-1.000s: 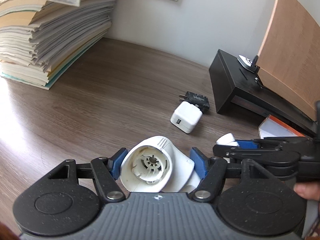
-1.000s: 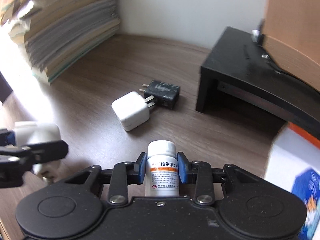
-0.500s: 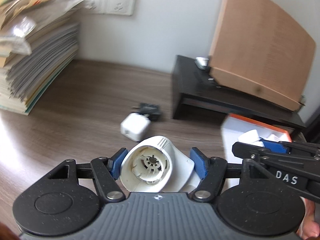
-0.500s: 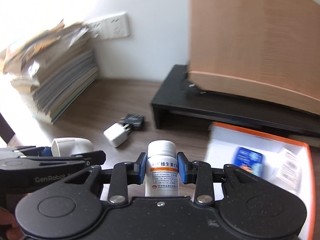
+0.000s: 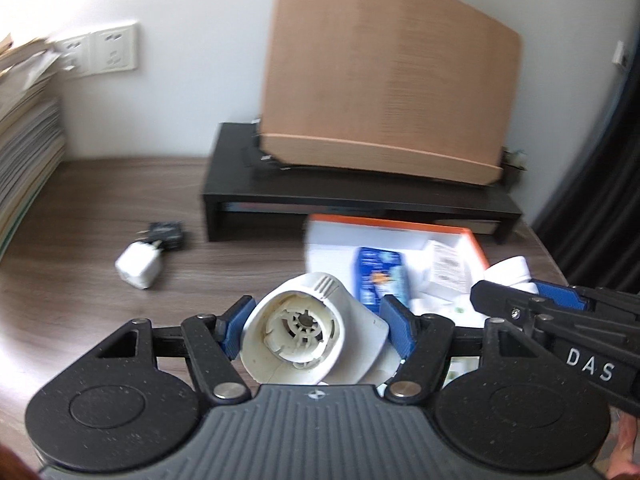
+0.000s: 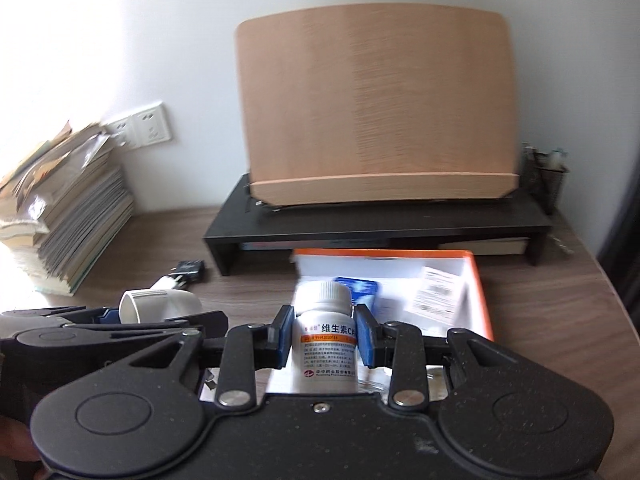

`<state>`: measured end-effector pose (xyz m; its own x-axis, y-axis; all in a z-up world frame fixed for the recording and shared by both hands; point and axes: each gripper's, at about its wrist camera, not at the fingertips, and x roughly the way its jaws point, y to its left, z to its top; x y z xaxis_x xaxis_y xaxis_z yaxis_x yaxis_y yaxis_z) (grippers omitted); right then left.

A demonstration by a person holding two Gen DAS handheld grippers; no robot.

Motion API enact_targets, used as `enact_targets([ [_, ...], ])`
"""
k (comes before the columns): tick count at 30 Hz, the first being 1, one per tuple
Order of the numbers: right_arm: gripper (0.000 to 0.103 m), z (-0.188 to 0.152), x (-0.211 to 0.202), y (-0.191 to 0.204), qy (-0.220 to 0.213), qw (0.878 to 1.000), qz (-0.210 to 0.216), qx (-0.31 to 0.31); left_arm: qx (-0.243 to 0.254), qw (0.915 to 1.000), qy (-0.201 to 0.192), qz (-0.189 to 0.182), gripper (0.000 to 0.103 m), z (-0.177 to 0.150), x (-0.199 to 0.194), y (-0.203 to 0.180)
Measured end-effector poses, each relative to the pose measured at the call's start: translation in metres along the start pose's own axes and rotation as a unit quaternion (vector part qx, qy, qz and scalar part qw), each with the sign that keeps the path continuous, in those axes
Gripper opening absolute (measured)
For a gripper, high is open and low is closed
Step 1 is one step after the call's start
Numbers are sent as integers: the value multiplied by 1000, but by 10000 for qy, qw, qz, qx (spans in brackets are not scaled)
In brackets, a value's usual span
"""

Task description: Organize rigid objects

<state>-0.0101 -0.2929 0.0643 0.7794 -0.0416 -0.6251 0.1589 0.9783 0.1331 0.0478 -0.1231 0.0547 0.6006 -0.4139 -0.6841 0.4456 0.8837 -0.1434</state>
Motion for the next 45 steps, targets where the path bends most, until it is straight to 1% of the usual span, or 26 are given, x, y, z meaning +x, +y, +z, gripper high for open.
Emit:
enact_targets([
  [3,40,-4,-10,-13,-35,9999,-118,96,108,9998,-6,-144,69,-2,1,-17],
  [7,40,-10,-18,-27,-71,9994,-252,204,169,9995,14,-271,69,-7,6,-30],
  [18,40,-22,-21,-53,-14,9984,-425,373,178,9992,110,-342,69,-15,15,-44],
  [30,40,-9,-15,-66,-72,9982,-434,395,168,9990,139,-388,69,-9,23,-49],
  [34,40,-5,-10,-68,-79,9984,-428,351,248,9988,112,-404,69,-5,27,-54],
  [40,40,1,-4,-72,-72,9984,-440,341,239,9990,155,-338,69,-1,36,-55],
  [45,40,6,-2,-73,-116,9985,-442,301,220,9992,86,-322,69,5,39,-57],
])
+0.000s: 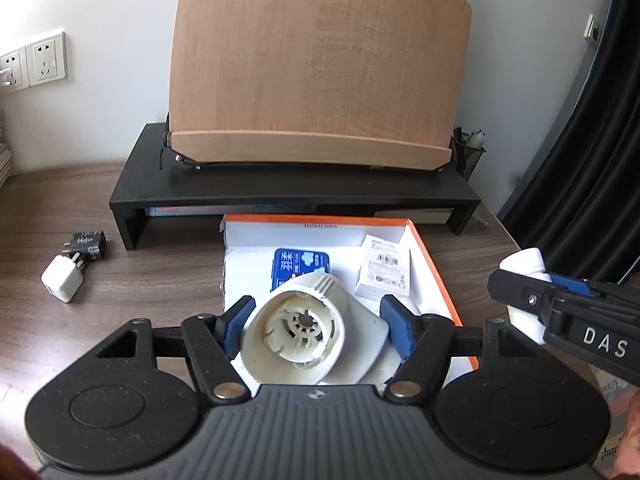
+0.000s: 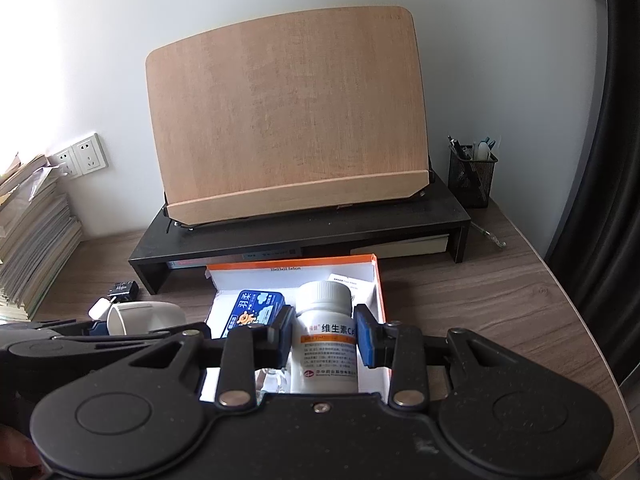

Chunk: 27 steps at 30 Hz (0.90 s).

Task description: Organize rigid objects

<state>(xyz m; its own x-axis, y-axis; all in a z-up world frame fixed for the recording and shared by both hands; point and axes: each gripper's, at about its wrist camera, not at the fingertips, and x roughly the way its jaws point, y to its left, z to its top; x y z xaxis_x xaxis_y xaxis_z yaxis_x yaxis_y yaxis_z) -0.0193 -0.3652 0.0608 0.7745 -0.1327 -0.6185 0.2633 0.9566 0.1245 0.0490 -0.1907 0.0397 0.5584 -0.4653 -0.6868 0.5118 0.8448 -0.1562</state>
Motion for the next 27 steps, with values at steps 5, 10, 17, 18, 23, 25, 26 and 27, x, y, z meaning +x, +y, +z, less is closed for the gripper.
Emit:
enact_targets([
  [5,40,4,3,-1,-35,10000,12,-33,17,10000,-73,1,69,5,1,-3],
  [10,40,6,6,-1,-54,10000,26,-61,23,9999,-116,25,69,8,3,-5],
  [17,40,8,11,-2,-31,10000,59,-73,17,9999,-112,73,69,9,7,-5],
  [18,40,8,12,-2,-25,10000,60,-73,25,9999,-111,82,69,9,8,-5],
  [23,40,9,17,-1,-9,9999,77,-115,7,9999,-107,107,69,11,11,-4],
  [25,40,9,19,-1,-5,9999,75,-121,4,9999,-101,115,69,11,12,-4],
  [26,40,10,20,-2,-8,9999,81,-122,6,9999,-101,121,69,12,13,-4],
  [27,40,10,21,-1,-4,9999,88,-120,8,9999,-95,123,69,12,14,-5],
])
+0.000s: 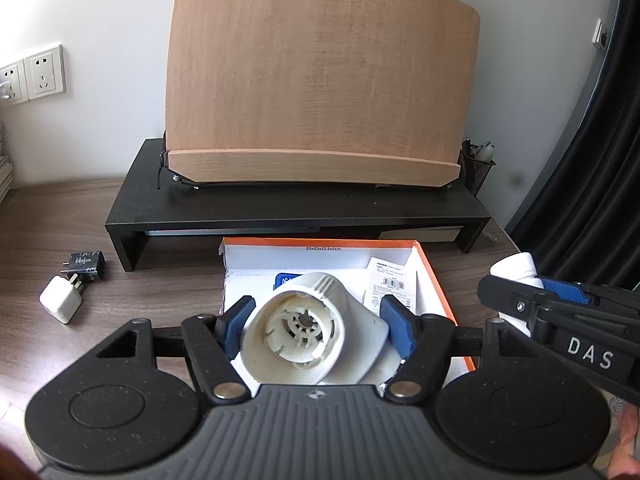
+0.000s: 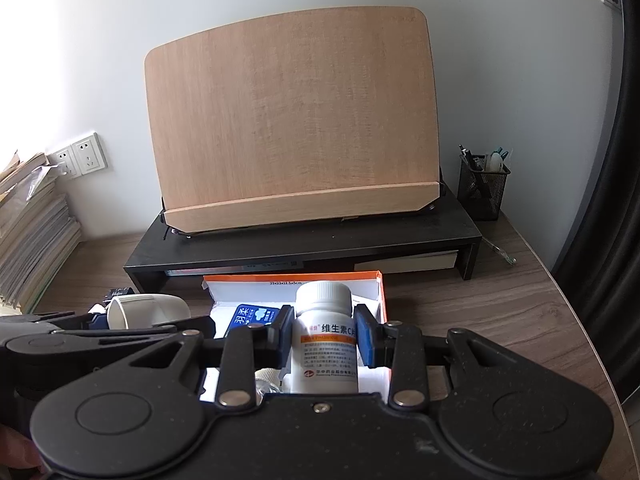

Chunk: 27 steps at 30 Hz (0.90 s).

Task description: Organize rigid objects

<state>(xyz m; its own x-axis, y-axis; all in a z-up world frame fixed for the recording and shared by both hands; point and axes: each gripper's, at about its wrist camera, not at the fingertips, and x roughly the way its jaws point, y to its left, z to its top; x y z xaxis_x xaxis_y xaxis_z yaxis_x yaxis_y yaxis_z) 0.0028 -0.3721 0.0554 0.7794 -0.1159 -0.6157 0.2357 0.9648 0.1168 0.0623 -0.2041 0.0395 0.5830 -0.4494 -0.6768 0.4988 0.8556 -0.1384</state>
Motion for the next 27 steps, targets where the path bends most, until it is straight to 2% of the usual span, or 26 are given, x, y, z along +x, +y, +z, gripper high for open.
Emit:
enact_targets([
  [27,40,5,39,-4,190,9997,88,-104,-12,9999,100,112,69,9,25,5],
])
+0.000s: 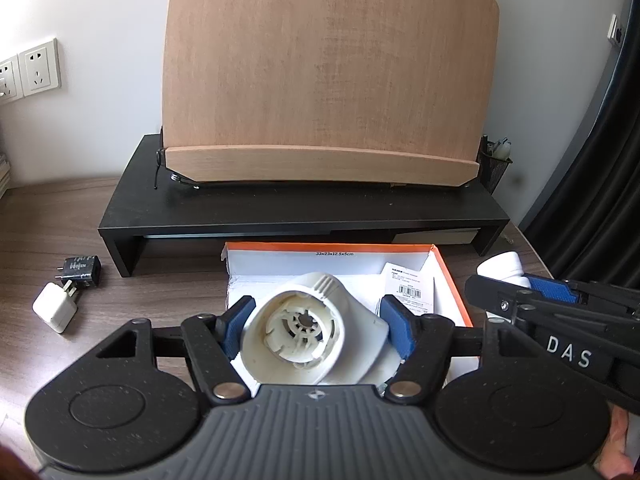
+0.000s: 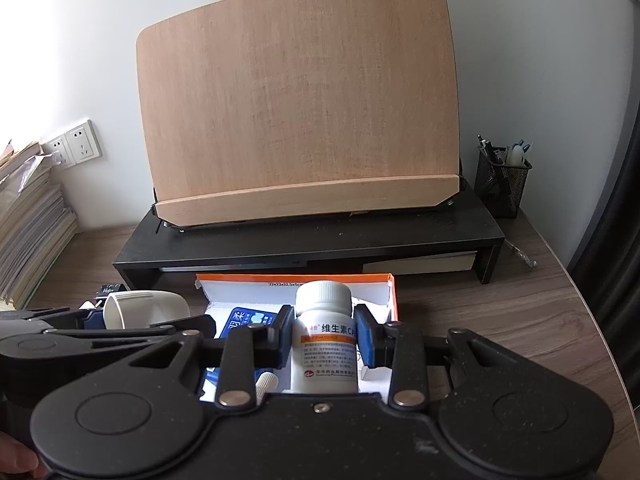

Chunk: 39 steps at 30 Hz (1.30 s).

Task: Organize rigid objects
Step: 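Hold the plug adapter with left tool while right tool positions the vitamin bottle over the box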

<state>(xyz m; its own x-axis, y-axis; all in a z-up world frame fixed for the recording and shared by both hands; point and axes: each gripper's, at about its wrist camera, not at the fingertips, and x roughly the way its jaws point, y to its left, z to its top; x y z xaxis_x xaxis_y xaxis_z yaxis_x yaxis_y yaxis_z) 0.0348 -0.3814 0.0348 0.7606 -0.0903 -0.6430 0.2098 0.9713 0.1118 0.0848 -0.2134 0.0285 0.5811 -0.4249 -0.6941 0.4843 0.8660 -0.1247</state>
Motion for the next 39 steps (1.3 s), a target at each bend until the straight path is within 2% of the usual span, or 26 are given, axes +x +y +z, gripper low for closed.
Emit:
enact_targets([
  [39,40,2,16,-3,113,9999,24,28,-18,9999,115,55,69,0,15,-4],
])
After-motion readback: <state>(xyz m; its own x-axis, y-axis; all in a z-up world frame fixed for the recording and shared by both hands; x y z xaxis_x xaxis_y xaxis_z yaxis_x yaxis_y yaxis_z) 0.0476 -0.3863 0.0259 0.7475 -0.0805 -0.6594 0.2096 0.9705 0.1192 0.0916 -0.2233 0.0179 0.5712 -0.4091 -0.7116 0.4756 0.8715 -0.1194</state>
